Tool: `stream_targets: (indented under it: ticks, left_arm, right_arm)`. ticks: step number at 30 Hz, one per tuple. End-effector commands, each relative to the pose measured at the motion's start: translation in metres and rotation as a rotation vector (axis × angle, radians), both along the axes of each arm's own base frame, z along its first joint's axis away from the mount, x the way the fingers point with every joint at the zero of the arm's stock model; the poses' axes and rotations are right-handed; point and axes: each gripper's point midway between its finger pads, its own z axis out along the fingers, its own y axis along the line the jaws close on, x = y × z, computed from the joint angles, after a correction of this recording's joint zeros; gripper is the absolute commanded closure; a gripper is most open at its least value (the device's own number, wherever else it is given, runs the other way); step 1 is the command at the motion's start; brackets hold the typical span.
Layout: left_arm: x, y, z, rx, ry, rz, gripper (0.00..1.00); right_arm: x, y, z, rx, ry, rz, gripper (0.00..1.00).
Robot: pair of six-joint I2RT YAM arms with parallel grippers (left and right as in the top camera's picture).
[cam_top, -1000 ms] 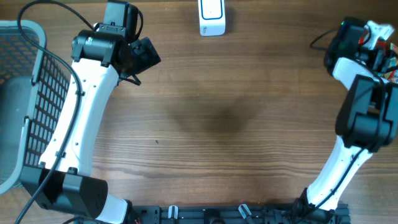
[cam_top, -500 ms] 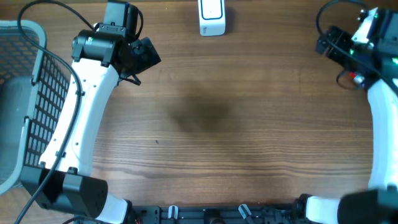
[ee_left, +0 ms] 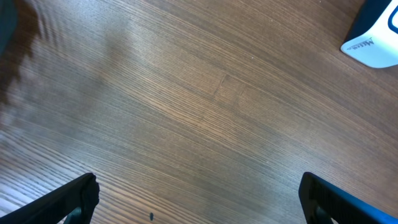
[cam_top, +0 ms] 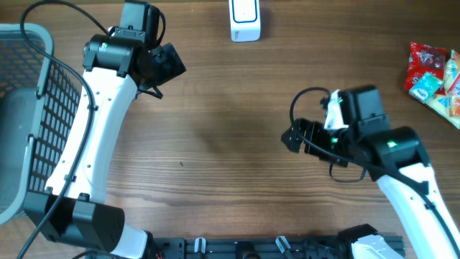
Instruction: Scan the item barcode
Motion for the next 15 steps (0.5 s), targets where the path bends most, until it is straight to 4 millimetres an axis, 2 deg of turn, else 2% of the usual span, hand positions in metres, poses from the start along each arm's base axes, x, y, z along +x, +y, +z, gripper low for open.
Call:
stream_targets:
  ticks: [1,5,11,13,15]
  left_arm:
    - [0.002,0.002,0.001,0.004,-0.005,0.015,0.00]
    - [0.002,0.002,0.001,0.004,-0.005,0.015,0.00]
    - [0.002,0.002,0.001,0.004,-0.005,0.015,0.00]
    - [0.002,0.002,0.001,0.004,-0.006,0.015,0.00]
    - [0.002,0.002,0.001,0.004,-0.005,0.015,0.00]
  right_arm:
    - [-0.018,-0.001,-0.029,-0.011,0.174,-0.089,0.00]
    - [-0.014,-0.005,-0.041,-0.045,0.224,-0.132,0.00]
    - [-0.013,-0.011,-0.048,-0.096,0.223,-0.128,0.00]
    - [-0.013,-0.011,-0.050,-0.108,0.207,-0.094,0.00]
    - [-0.010,-0.001,-0.052,-0.113,0.149,0.001,0.00]
